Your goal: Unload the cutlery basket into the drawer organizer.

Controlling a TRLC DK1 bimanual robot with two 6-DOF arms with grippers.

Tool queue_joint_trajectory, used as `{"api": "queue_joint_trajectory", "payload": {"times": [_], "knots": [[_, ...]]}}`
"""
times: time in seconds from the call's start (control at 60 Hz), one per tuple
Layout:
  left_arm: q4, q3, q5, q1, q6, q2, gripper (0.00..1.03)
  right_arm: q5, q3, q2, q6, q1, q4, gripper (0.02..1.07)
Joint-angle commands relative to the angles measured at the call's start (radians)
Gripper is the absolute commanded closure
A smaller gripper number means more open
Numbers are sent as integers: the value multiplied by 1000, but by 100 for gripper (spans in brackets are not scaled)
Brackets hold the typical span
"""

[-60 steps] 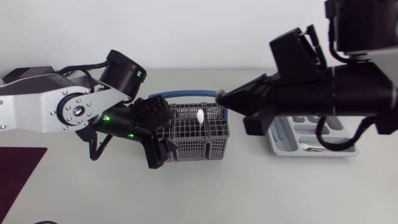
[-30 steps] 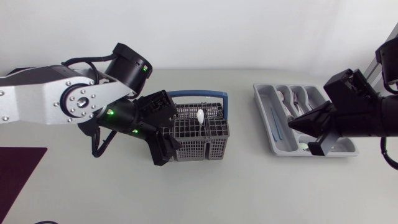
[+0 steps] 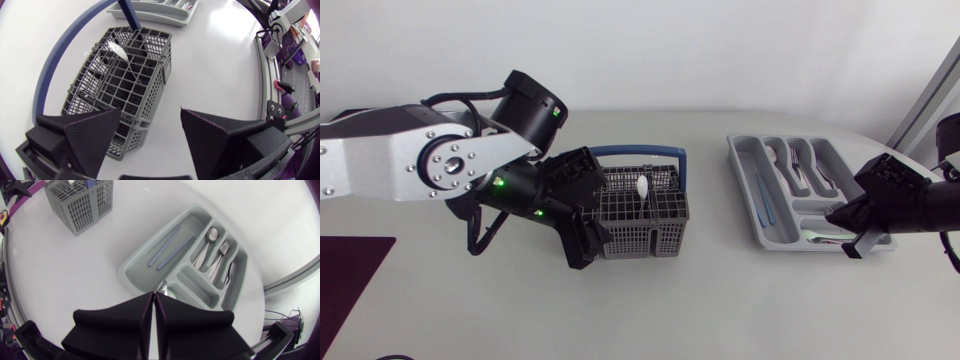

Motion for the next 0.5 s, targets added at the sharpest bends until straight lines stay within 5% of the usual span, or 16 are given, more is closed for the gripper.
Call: {"api": "queue_joint_trajectory", "payload": {"times": [0.0, 0.483], "knots": [[-11, 24, 2, -7, -18, 4, 8, 21, -22, 63, -49, -24, 30, 101], [-9, 29, 2, -5, -14, 11, 8, 143, 7, 326, -9, -46, 252, 101]]}}
